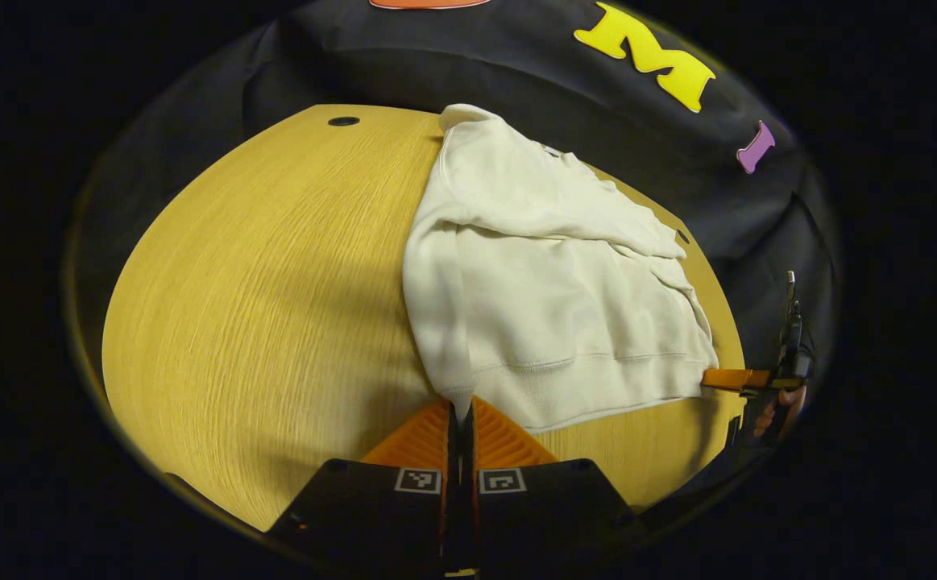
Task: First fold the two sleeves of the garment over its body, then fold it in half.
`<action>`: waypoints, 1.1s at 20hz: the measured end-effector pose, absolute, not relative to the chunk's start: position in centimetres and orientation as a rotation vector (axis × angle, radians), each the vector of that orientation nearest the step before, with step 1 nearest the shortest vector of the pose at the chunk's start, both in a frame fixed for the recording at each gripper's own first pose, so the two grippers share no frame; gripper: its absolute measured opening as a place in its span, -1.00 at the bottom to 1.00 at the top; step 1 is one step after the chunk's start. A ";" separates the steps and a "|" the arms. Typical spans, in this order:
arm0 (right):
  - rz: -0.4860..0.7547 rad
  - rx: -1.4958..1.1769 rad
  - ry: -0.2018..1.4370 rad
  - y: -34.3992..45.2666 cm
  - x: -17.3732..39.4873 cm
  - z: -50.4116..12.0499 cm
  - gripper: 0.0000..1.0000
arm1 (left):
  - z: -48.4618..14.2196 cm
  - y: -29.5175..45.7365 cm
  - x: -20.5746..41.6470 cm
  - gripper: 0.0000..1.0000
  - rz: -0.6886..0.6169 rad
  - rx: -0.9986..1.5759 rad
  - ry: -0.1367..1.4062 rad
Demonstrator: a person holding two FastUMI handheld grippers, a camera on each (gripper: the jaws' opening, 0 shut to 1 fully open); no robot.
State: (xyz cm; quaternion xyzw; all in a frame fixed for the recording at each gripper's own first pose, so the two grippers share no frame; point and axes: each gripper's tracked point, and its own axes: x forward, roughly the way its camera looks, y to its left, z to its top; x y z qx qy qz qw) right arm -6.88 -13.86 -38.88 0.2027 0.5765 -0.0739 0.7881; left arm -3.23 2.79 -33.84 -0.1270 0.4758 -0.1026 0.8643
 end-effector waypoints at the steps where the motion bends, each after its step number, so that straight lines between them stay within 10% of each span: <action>1: -0.152 0.443 1.228 -14.0 -7.0 -38.3 -0.99 | -33.0 2.8 -3.1 -0.94 -0.228 -0.249 0.972; 22: 0.008 0.467 0.762 -14.5 12.7 -16.7 -1.00 | -12.4 1.1 13.3 -0.94 -0.374 -0.001 0.517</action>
